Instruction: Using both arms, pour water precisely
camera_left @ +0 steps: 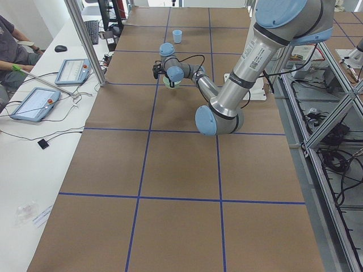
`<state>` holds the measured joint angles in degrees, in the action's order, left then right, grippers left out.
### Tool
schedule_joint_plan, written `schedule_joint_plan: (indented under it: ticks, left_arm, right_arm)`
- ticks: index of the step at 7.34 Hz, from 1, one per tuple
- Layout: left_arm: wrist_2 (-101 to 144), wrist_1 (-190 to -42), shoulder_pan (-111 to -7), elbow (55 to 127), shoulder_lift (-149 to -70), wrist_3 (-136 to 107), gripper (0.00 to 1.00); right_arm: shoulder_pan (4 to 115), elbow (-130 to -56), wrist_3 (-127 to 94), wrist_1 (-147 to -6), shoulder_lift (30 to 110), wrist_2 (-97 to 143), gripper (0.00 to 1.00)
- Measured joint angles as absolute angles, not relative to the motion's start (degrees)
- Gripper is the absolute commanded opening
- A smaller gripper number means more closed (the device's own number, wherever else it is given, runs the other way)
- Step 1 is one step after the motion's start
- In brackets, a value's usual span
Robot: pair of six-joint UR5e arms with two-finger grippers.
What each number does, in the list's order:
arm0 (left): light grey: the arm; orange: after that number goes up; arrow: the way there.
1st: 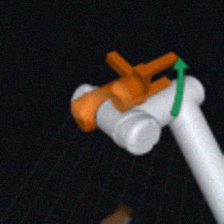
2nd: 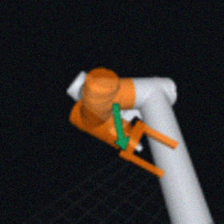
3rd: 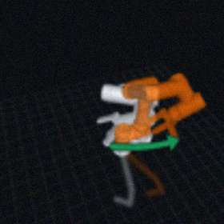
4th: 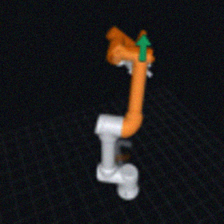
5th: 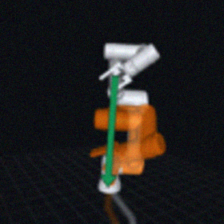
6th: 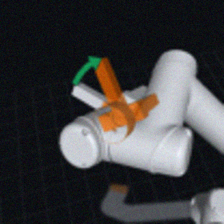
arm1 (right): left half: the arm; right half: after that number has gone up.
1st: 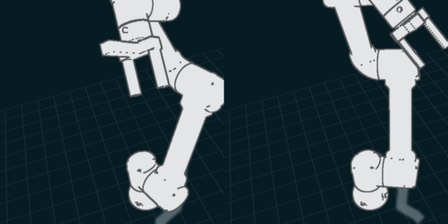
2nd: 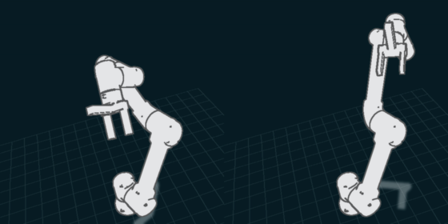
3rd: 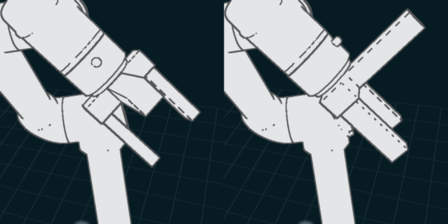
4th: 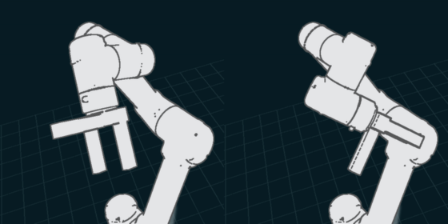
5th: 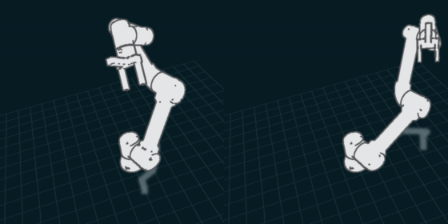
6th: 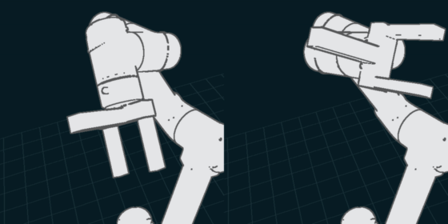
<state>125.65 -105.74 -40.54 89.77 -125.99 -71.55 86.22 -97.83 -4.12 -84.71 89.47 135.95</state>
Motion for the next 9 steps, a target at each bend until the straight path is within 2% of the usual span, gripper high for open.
schedule_joint_plan:
  ticks: [3,5,7,9]
  left_arm:
    - [130.75,-106.08,-50.09,98.56,-106.92,-52.58,0.00]
    - [131.16,-106.90,-55.64,99.87,-96.85,-38.96,0.00]
    - [131.04,-107.12,-58.89,98.21,-92.33,-32.28,0.00]
    - [130.89,-107.21,-60.45,94.71,-91.38,-29.69,0.00]
  right_arm:
    - [86.22,-98.37,-4.60,-84.51,89.22,136.13,0.99]
    - [86.22,-98.41,-4.65,-84.43,88.92,136.20,0.99]
    - [86.22,-98.43,-4.72,-84.31,88.86,136.23,0.99]
    - [86.22,-98.44,-4.80,-84.32,88.87,136.33,0.99]
